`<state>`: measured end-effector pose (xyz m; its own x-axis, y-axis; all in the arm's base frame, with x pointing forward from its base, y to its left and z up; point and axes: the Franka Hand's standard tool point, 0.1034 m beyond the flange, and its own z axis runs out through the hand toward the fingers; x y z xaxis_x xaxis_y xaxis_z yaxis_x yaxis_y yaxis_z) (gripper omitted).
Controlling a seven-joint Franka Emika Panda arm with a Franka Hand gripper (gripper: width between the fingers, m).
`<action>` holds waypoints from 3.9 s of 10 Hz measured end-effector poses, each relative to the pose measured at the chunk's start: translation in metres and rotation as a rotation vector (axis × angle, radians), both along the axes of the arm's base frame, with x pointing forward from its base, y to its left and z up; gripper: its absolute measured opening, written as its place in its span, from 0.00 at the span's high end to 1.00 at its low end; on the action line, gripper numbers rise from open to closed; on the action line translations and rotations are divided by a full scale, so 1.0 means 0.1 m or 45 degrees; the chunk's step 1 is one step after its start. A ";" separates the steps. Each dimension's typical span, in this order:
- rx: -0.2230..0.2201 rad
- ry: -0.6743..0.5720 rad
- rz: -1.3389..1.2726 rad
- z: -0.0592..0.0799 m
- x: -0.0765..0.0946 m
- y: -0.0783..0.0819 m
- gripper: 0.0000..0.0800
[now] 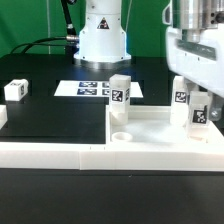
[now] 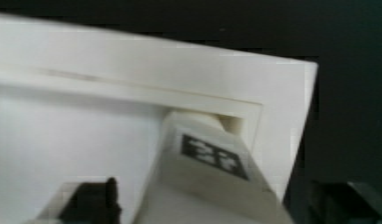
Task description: Assemble square table
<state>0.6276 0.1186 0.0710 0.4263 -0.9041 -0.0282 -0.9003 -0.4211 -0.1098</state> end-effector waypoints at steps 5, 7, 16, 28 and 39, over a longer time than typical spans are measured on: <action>-0.067 -0.032 0.561 0.00 0.00 -0.02 0.19; -0.126 -0.044 0.870 0.01 0.01 -0.04 0.19; -0.029 0.007 -0.039 0.01 0.01 -0.07 0.64; 0.068 -0.059 -0.151 -0.03 -0.03 0.01 0.20; -0.068 -0.104 0.567 -0.01 0.01 -0.01 0.64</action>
Offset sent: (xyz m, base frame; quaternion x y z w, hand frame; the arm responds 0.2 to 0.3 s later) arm 0.0000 0.0000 0.0000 0.0000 0.0000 -0.1296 0.9916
